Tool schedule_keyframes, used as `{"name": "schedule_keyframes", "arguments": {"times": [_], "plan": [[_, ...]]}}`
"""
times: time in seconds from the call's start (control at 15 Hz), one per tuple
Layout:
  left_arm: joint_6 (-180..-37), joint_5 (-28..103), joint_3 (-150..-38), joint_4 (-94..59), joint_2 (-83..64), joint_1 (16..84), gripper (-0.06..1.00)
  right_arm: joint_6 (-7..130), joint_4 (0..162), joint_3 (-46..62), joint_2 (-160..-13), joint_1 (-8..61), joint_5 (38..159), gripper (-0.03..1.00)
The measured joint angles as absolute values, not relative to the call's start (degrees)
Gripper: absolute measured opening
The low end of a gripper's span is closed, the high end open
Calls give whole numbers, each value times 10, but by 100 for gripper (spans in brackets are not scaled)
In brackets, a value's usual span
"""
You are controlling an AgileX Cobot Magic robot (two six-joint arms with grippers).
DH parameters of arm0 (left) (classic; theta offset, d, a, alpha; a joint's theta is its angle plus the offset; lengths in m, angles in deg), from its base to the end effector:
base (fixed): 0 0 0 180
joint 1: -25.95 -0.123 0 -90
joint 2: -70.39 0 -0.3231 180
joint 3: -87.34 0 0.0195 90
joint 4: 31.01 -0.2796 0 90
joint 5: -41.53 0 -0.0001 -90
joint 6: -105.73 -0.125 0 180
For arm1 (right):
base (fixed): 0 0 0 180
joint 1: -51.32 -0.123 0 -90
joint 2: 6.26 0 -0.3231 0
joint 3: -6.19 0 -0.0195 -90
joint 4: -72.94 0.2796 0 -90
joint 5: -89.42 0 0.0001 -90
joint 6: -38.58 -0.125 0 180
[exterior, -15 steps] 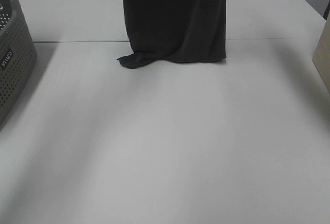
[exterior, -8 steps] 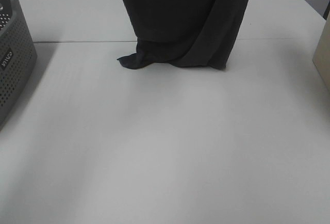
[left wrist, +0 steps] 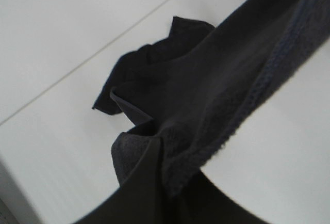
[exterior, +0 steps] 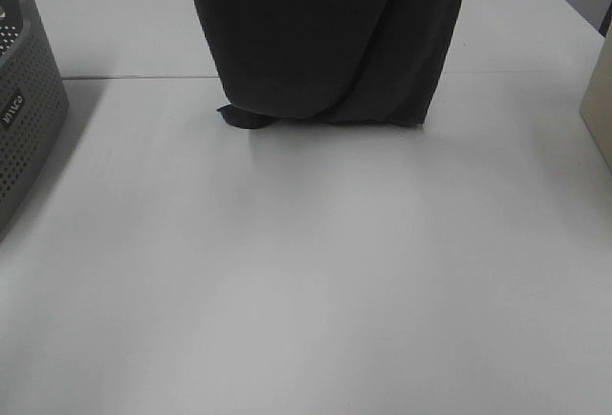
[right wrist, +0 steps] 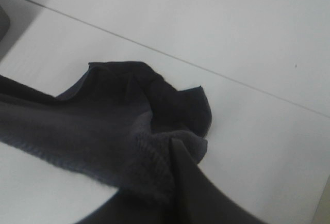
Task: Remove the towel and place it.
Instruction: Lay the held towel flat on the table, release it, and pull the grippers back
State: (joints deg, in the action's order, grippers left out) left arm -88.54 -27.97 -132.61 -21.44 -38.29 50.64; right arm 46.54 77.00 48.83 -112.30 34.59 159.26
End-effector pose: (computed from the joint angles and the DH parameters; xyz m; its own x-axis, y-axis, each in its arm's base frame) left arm 0.3912 -0.2013 0.4569 -0.5668 0.4660 -0.6794 0.6257 0.7799 0.0129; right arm 0.4012 0.1293 0.4907 -0.6131 -0.3033 -0.7295 -0.4063 0.9129 -0.0381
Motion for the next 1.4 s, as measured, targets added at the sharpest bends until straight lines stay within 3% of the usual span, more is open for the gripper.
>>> {"name": "schedule_keyframes", "arguments": {"times": [0.27,0.6,1.4], "plan": [[-892,-279,-1093,-170,-169,507,0,438,792,275,-956,345,1593,1],[-892,-269,-877,-105,-39,509,0,423,837,141,-854,342,1596,1],[-882,-256,-592,4,69,510,0,377,917,-196,-684,341,1594,1]]}}
